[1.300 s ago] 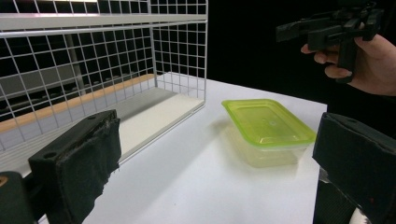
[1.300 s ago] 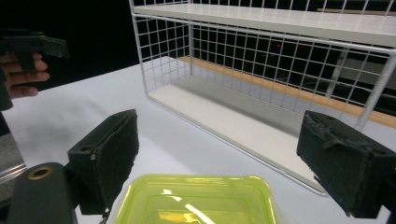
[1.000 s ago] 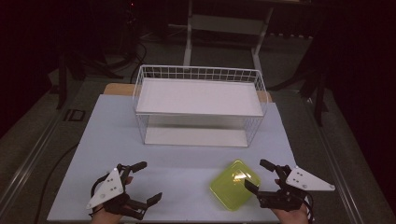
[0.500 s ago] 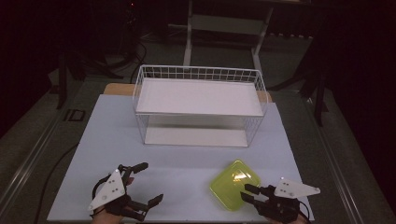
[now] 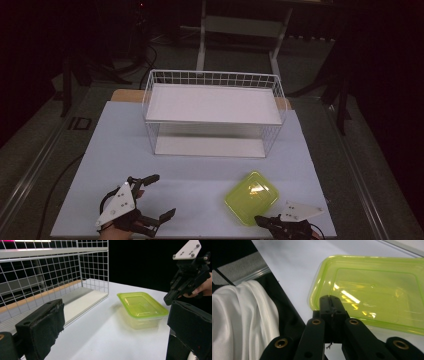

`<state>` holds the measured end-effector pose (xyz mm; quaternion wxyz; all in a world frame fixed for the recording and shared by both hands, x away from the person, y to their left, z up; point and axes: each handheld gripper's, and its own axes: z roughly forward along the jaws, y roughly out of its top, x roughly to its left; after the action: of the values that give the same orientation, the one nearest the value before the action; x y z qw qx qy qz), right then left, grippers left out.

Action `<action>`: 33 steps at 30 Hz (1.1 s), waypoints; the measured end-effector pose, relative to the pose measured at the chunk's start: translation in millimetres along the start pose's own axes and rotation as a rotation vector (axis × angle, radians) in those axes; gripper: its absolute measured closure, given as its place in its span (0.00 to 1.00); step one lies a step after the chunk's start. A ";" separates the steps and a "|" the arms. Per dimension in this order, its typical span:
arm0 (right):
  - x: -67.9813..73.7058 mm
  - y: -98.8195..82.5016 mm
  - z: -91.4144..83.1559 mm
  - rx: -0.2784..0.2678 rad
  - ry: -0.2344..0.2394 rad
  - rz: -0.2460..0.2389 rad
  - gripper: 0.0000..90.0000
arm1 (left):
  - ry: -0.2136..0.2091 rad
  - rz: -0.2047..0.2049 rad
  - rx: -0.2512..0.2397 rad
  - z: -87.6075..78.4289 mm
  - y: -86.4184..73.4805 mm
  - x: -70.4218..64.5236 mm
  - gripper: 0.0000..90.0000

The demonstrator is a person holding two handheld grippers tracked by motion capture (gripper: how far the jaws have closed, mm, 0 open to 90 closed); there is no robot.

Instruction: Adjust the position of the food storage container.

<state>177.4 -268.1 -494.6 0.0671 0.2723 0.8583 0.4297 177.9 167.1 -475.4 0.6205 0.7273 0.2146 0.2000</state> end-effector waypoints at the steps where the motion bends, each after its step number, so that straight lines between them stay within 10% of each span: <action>1: -0.2 0.1 0.9 0.011 -0.002 -0.005 1.00 | 0.000 0.001 0.000 0.0 0.1 0.0 0.02; 33: -8.1 29.0 43.1 0.039 0.019 -0.087 1.00 | -0.009 0.003 0.002 1.5 -0.8 -0.8 0.02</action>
<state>211.1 -228.1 -499.9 0.0723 0.2319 0.8782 0.4121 178.0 165.5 -476.5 0.6204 0.7292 0.2108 0.1975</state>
